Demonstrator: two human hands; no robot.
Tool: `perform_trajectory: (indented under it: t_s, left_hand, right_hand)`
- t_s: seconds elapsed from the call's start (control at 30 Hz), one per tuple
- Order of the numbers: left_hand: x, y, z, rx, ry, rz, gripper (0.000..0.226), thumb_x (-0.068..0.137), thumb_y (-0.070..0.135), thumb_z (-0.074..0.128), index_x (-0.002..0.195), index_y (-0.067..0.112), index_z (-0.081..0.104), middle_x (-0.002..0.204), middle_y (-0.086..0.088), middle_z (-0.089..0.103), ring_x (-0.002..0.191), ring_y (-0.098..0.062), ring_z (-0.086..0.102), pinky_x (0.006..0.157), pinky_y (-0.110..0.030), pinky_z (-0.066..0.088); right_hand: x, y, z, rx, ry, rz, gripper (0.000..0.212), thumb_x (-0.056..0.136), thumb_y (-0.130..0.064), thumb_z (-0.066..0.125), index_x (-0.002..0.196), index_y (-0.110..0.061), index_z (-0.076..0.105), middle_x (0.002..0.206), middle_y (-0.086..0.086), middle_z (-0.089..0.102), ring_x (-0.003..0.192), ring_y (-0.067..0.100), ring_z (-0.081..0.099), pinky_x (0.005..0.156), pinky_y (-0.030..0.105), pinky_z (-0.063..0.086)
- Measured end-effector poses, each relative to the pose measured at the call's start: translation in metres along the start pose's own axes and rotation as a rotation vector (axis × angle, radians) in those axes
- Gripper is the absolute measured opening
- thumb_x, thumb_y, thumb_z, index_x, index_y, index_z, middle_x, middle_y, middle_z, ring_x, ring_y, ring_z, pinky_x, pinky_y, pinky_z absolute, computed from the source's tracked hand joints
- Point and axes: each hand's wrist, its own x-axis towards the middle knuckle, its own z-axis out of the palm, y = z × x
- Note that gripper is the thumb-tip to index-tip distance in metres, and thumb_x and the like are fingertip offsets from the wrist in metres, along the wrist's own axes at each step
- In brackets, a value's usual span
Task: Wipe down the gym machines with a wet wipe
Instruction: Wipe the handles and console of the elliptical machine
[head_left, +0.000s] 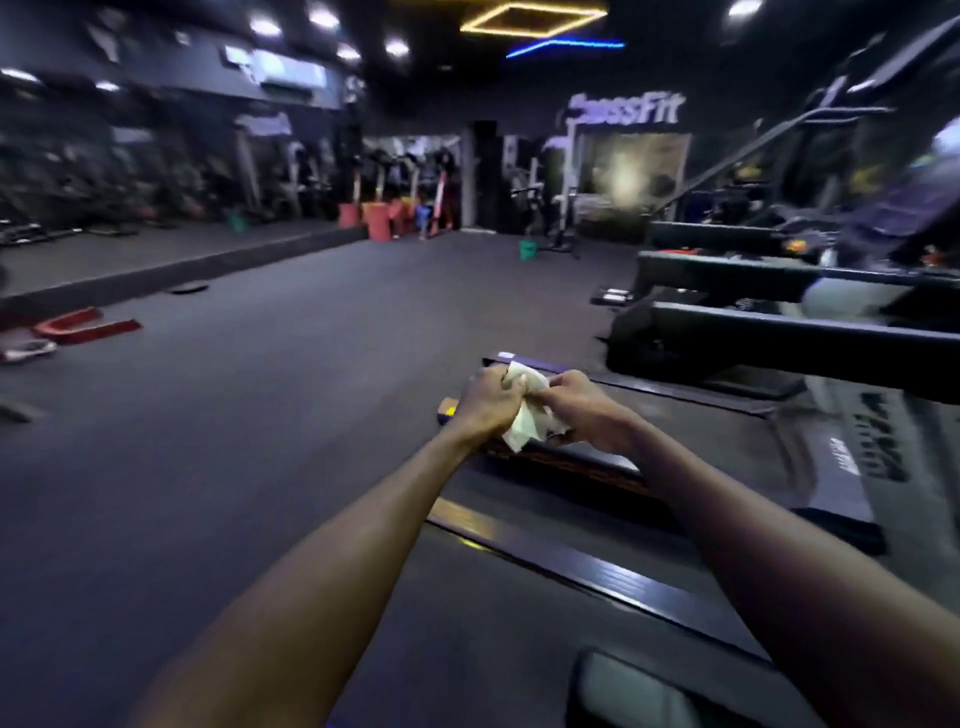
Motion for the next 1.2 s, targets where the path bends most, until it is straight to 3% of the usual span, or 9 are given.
perform_trajectory:
  t_s: [0.07, 0.17, 0.27, 0.47, 0.6, 0.7, 0.77, 1.0, 1.2]
  left_hand:
    - [-0.002, -0.025, -0.033, 0.029, 0.054, -0.036, 0.026, 0.097, 0.027, 0.055, 0.101, 0.006, 0.07, 0.104, -0.014, 0.072, 0.096, -0.029, 0.066, 0.075, -0.034, 0.048]
    - [-0.002, -0.066, -0.078, 0.058, 0.122, -0.083, 0.029, 0.098, 0.028, 0.054, 0.091, 0.002, 0.065, 0.1, -0.019, 0.07, 0.093, -0.031, 0.064, 0.066, -0.031, 0.038]
    - [0.0, -0.111, -0.122, 0.072, 0.163, -0.135, 0.03, 0.098, 0.03, 0.053, 0.095, 0.004, 0.067, 0.101, -0.017, 0.071, 0.093, -0.031, 0.065, 0.067, -0.03, 0.04]
    - [0.018, -0.209, -0.214, 0.09, 0.175, -0.184, 0.03, 0.099, 0.032, 0.052, 0.1, 0.007, 0.069, 0.101, -0.013, 0.071, 0.093, -0.029, 0.066, 0.067, -0.03, 0.043]
    - [0.032, -0.265, -0.265, 0.076, 0.178, -0.204, 0.03, 0.099, 0.032, 0.05, 0.106, 0.012, 0.071, 0.1, -0.007, 0.072, 0.088, -0.023, 0.066, 0.067, -0.027, 0.045]
    - [0.051, -0.305, -0.305, 0.081, 0.198, -0.212, 0.029, 0.1, 0.032, 0.05, 0.099, 0.011, 0.069, 0.093, -0.005, 0.07, 0.08, -0.018, 0.061, 0.061, -0.025, 0.043]
    - [0.062, -0.327, -0.321, 0.063, 0.215, -0.219, 0.031, 0.099, 0.034, 0.05, 0.101, 0.011, 0.07, 0.094, -0.006, 0.072, 0.084, -0.021, 0.065, 0.066, -0.029, 0.047]
    - [0.13, -0.404, -0.374, 0.076, 0.266, -0.191, 0.033, 0.1, 0.032, 0.05, 0.104, 0.005, 0.069, 0.098, -0.014, 0.072, 0.09, -0.029, 0.065, 0.068, -0.03, 0.043]
    - [0.22, -0.468, -0.425, 0.088, 0.277, -0.187, 0.038, 0.1, 0.035, 0.051, 0.091, 0.002, 0.067, 0.079, -0.01, 0.064, 0.073, -0.023, 0.056, 0.058, -0.03, 0.032]
  right_hand:
    - [0.016, -0.015, 0.035, -0.029, -0.06, -0.026, 0.023, 0.094, -0.025, 0.063, 0.08, -0.006, 0.066, 0.069, 0.008, 0.06, 0.062, 0.017, 0.055, 0.058, 0.033, 0.047]
    - [0.035, -0.037, 0.086, -0.039, -0.144, -0.081, 0.027, 0.093, -0.011, 0.057, 0.068, -0.004, 0.06, 0.053, 0.005, 0.054, 0.044, 0.011, 0.048, 0.044, 0.019, 0.037]
    - [0.055, -0.057, 0.141, -0.084, -0.236, -0.114, 0.028, 0.088, -0.01, 0.055, 0.06, -0.007, 0.058, 0.046, 0.004, 0.053, 0.046, 0.017, 0.046, 0.046, 0.023, 0.035]
    - [0.114, -0.088, 0.262, -0.066, -0.364, -0.131, 0.021, 0.09, -0.013, 0.054, 0.079, -0.004, 0.069, 0.057, 0.007, 0.063, 0.043, 0.012, 0.051, 0.044, 0.023, 0.042]
    - [0.148, -0.106, 0.331, -0.033, -0.302, -0.098, 0.017, 0.09, -0.011, 0.057, 0.076, -0.006, 0.066, 0.053, 0.001, 0.055, 0.039, 0.011, 0.047, 0.04, 0.019, 0.039]
    - [0.178, -0.12, 0.384, 0.065, -0.282, -0.088, 0.011, 0.09, -0.014, 0.059, 0.082, -0.009, 0.066, 0.069, 0.005, 0.052, 0.055, 0.016, 0.051, 0.051, 0.028, 0.047]
    - [0.191, -0.128, 0.408, 0.119, -0.267, -0.071, 0.012, 0.09, -0.013, 0.059, 0.079, -0.011, 0.063, 0.07, 0.005, 0.05, 0.059, 0.017, 0.05, 0.056, 0.032, 0.049]
    - [0.276, -0.156, 0.487, 0.218, -0.234, -0.027, 0.007, 0.084, -0.005, 0.063, 0.082, -0.009, 0.058, 0.067, 0.01, 0.05, 0.051, 0.016, 0.045, 0.051, 0.027, 0.042]
    - [0.375, -0.181, 0.547, 0.345, -0.249, 0.079, 0.018, 0.089, -0.007, 0.065, 0.073, -0.015, 0.057, 0.058, 0.002, 0.045, 0.046, 0.012, 0.042, 0.05, 0.024, 0.045]
